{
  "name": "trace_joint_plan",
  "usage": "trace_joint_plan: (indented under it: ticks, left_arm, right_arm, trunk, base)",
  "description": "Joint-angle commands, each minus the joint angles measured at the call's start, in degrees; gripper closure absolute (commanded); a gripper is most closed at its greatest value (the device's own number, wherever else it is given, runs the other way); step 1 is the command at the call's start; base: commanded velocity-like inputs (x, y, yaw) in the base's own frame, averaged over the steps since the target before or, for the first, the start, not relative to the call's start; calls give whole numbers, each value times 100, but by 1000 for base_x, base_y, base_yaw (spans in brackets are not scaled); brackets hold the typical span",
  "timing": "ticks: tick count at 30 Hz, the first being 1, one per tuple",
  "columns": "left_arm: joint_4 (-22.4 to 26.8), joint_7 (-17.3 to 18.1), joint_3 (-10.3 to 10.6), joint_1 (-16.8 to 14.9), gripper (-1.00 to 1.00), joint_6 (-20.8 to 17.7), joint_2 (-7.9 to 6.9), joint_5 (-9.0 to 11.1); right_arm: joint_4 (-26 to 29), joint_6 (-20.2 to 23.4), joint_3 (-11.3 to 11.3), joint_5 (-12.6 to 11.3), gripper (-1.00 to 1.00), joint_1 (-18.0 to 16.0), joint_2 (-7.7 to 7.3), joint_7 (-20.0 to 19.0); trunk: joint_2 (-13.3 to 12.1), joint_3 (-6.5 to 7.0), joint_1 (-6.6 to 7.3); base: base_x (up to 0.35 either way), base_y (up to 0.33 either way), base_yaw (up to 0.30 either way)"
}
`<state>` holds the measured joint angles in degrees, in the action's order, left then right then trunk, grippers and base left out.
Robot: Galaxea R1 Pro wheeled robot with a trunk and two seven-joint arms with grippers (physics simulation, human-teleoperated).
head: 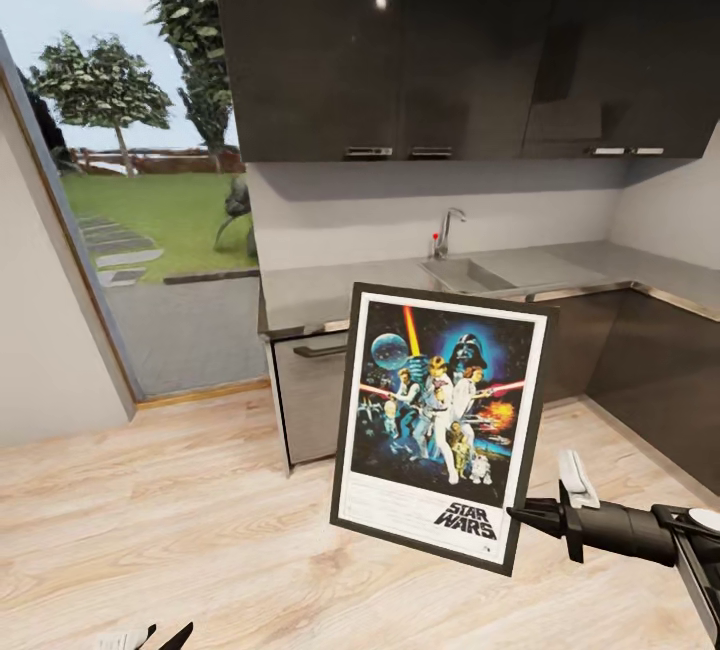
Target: Pick up the poster from the kitchen countertop and hang it on one of the wall nails in the kitchen.
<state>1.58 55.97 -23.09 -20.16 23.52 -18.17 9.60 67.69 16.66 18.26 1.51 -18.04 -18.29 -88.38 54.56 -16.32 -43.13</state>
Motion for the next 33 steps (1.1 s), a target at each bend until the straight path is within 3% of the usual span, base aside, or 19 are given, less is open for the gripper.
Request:
trace_joint_plan:
  ticks: [1, 33]
  left_arm:
    - [-8, 21, 41, -5, -100, 13, -2, 59]
    - [-6, 28, 41, -5, -100, 12, -2, 59]
  right_arm:
    - [2, 68, 8, 14, 100, -5, 1, -34]
    - [25, 81, 15, 7, 100, -6, 1, -44]
  trunk:
    - [-36, 11, 22]
    - [-1320, 585, 725]
  base:
    - [0, 0, 0]
    - [0, 0, 0]
